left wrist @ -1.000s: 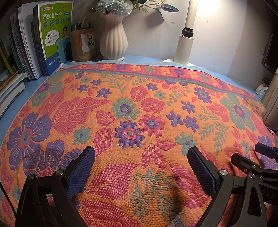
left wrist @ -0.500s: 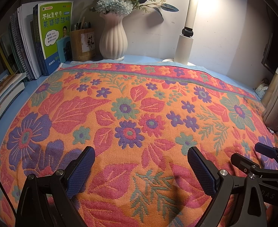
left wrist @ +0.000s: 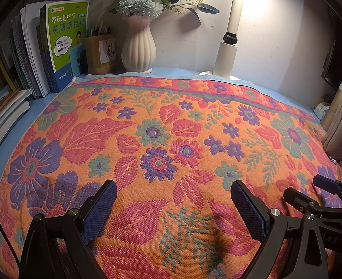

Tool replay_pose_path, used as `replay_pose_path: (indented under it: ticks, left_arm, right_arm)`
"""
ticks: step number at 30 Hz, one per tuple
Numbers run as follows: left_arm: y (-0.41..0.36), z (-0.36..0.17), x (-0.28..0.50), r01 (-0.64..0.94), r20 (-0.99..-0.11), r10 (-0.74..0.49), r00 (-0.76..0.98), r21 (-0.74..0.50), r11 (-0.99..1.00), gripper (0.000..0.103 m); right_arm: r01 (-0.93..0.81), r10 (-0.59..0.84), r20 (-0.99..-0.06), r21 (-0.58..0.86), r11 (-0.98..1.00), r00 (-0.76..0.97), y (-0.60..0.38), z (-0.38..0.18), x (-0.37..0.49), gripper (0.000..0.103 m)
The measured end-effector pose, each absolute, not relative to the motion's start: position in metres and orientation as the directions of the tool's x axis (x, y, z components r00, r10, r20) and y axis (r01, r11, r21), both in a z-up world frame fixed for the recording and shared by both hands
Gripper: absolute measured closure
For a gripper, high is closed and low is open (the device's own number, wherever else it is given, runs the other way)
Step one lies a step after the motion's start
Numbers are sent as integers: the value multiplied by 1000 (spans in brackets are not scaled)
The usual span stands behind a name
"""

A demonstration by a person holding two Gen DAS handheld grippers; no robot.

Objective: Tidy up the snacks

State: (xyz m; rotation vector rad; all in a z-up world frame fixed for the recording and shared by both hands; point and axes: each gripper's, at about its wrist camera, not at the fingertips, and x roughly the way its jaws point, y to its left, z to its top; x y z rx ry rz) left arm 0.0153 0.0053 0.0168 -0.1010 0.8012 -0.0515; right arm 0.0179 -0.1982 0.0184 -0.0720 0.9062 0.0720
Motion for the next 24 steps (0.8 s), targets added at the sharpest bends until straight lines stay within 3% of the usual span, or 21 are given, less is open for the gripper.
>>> replay_pose_path:
  ticks: [24]
  left_arm:
    - [4,16,16,9,-718,-86,691,-111,994,6]
  right_arm:
    - [-93,32,-789,-32,995,614,-198,18,18,18]
